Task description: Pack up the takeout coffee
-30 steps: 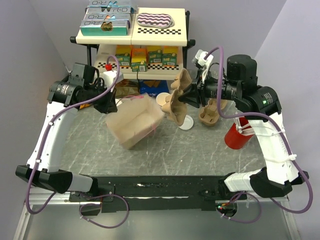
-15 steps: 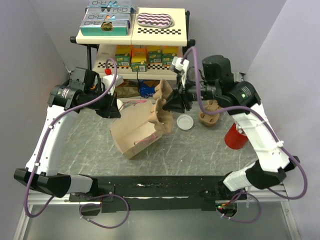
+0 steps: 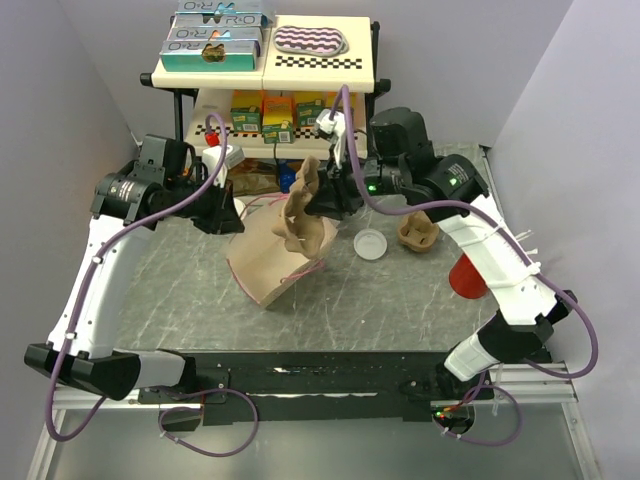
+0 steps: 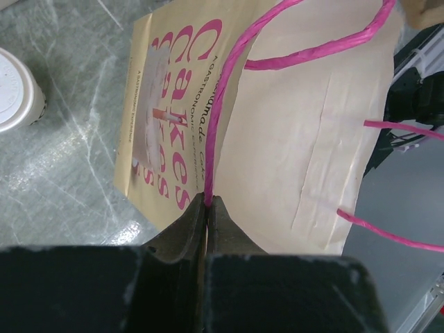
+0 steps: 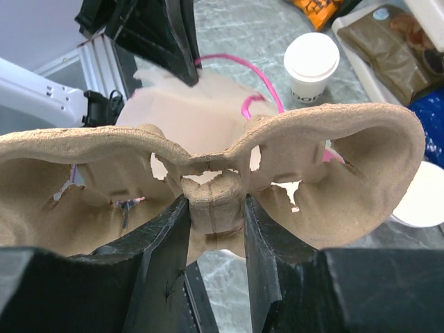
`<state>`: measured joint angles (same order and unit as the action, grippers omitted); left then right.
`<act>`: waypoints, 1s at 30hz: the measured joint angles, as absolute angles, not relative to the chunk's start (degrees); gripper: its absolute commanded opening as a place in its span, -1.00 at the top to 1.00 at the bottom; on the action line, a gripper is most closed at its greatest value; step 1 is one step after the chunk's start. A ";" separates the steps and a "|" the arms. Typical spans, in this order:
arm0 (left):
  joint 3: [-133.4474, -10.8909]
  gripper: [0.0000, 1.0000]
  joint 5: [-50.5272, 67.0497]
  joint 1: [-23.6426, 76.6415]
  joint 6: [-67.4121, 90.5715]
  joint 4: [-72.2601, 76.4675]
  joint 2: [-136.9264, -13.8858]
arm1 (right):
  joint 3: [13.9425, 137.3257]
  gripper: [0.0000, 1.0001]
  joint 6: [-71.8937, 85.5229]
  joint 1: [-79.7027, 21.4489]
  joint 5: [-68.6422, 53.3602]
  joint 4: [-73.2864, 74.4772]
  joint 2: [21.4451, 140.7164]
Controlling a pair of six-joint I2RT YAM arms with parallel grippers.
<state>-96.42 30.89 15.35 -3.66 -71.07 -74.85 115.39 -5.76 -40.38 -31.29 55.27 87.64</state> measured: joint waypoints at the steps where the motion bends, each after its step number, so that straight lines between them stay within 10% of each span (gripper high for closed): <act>1: -96.42 0.99 31.22 15.35 -3.55 -71.00 -74.76 | 115.55 1.00 -5.43 -41.19 -30.20 54.85 87.74; 30: -94.39 0.99 33.43 15.35 -2.28 -70.89 -72.88 | 109.73 1.00 2.13 -53.15 -7.25 51.83 91.96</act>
<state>-94.39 33.43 15.35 -2.28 -70.89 -72.88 109.73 2.13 -53.15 -7.25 51.83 91.96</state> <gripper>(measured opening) 0.031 0.404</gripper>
